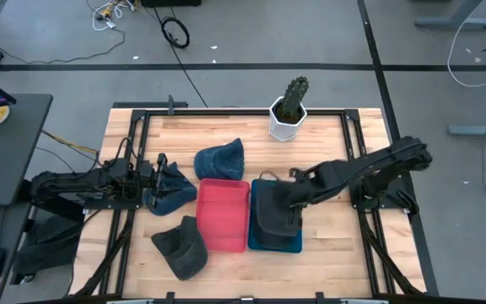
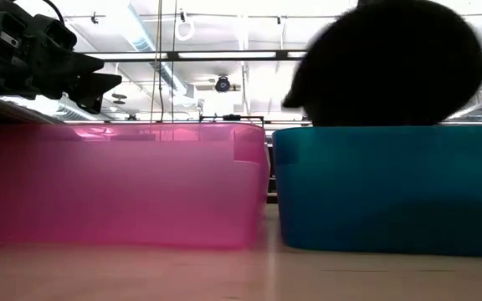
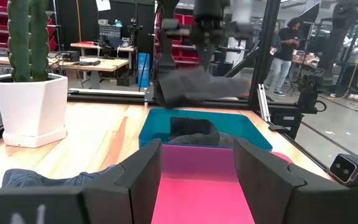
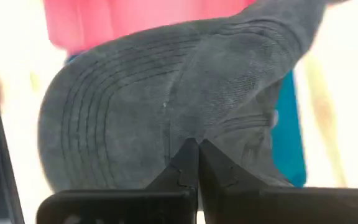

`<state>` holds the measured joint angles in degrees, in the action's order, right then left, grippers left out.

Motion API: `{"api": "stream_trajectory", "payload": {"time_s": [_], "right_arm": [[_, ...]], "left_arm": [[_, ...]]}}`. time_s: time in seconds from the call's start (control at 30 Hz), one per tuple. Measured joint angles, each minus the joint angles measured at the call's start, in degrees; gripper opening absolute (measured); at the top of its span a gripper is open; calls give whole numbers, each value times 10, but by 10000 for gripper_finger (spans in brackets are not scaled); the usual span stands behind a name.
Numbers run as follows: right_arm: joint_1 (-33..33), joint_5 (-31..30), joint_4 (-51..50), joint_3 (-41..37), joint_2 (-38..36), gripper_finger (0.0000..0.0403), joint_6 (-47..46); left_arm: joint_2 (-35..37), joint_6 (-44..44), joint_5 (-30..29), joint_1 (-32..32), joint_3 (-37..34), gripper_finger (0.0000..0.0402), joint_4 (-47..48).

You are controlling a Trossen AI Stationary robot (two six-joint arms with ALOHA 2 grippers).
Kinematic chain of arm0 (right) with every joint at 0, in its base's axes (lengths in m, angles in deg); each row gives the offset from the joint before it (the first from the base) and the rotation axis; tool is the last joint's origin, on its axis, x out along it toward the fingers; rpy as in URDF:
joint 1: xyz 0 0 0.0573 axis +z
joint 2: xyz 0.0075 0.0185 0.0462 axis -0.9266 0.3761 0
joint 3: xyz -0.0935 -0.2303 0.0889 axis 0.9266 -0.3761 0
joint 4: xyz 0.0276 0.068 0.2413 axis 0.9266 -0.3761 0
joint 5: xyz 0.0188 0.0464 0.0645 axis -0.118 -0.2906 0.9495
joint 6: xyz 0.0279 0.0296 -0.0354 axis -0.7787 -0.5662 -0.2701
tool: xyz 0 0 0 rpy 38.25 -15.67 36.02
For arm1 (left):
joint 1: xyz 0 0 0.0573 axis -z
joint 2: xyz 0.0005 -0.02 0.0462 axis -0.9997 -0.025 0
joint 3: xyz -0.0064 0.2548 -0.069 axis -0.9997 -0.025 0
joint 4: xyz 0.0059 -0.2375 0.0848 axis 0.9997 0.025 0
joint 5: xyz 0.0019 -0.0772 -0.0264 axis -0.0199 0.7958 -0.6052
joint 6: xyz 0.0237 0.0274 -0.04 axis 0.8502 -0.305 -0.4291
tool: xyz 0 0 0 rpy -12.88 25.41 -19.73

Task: Pick & Place hat
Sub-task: Put the top black cap in the blue bin

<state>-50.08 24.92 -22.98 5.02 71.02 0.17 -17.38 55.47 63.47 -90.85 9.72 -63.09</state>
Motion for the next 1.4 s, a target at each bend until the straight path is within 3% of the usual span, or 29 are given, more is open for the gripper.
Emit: {"api": "stream_trajectory", "payload": {"time_s": [0.5,1.0,1.4], "right_arm": [[-14,5,10,-2,113,0,39],[-39,38,85,-6,121,0,74],[-50,37,151,-108,122,20,82]], "left_arm": [[0,0,0,0,0,204,0],[0,0,0,0,0,204,0],[0,0,0,0,0,204,0]]}}
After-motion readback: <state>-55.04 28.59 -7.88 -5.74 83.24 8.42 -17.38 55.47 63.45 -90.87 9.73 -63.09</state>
